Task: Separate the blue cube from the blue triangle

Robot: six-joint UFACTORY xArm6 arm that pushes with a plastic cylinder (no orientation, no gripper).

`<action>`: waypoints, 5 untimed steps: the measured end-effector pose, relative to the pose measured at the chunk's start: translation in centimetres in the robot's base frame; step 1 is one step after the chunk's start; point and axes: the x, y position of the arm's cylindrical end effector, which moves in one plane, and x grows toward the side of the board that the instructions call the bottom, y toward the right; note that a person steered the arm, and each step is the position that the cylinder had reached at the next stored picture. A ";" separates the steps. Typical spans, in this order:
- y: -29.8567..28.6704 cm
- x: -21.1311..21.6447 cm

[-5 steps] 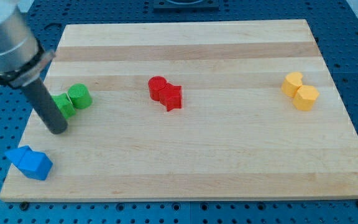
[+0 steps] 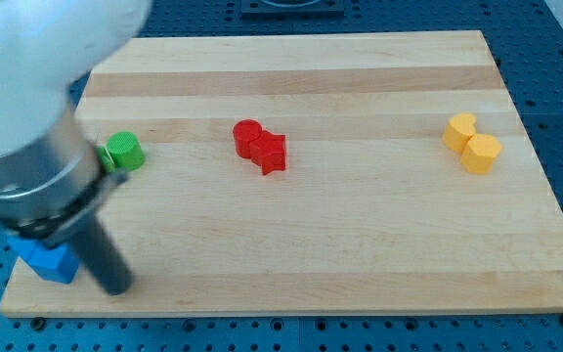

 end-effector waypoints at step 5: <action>-7.8 -3.4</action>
